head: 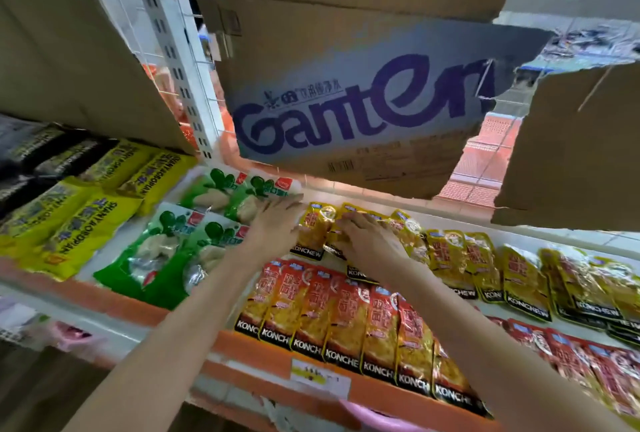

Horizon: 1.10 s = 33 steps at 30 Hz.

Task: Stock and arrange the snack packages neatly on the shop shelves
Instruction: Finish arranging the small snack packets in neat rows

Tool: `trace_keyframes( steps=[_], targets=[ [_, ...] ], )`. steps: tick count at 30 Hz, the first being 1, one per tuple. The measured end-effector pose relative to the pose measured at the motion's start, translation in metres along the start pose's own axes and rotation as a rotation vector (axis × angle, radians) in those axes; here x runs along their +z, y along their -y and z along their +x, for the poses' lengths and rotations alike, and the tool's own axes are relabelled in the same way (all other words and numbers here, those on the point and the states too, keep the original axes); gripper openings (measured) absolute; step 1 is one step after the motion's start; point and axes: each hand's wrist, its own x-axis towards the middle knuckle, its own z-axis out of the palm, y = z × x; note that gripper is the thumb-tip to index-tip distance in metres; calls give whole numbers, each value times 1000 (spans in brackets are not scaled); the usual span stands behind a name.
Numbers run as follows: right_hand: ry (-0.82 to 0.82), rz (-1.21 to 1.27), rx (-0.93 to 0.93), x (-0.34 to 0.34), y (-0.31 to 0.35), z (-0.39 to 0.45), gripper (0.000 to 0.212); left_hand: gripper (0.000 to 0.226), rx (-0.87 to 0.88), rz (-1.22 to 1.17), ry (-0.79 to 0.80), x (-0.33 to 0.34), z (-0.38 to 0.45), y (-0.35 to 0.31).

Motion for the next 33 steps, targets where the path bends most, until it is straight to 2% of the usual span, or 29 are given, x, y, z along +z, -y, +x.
trace_keyframes(
  steps=[3, 6, 8, 11, 12, 15, 20, 23, 27, 33],
  targets=[
    [140, -94, 95, 3, 10, 22, 68, 63, 102, 120, 215, 9, 14, 13],
    [235, -217, 124, 4, 18, 29, 89, 65, 115, 110, 258, 18, 15, 21],
    [207, -261, 118, 7, 20, 32, 80, 65, 131, 113, 223, 17, 16, 22],
    [82, -324, 75, 11, 21, 35, 49, 64, 148, 98, 204, 13, 18, 21],
    [38, -322, 54, 14, 24, 35, 48, 63, 148, 86, 211, 12, 19, 21],
    [-100, -203, -17, 27, 35, 26, 61, 63, 145, 43, 233, 11, 24, 19],
    [-204, 38, -119, 27, 28, 12, 45, 63, 142, 6, 249, 12, 28, 17],
    [-252, 80, -16, 23, 12, 2, 35, 58, 179, -100, 202, 15, 31, 8],
    [-93, -38, 183, 25, -6, -4, 43, 70, 241, -94, 230, 26, 29, -1],
    [-4, -28, 342, 14, -17, 5, 50, 80, 202, -49, 238, 29, 30, -3]
  ],
)
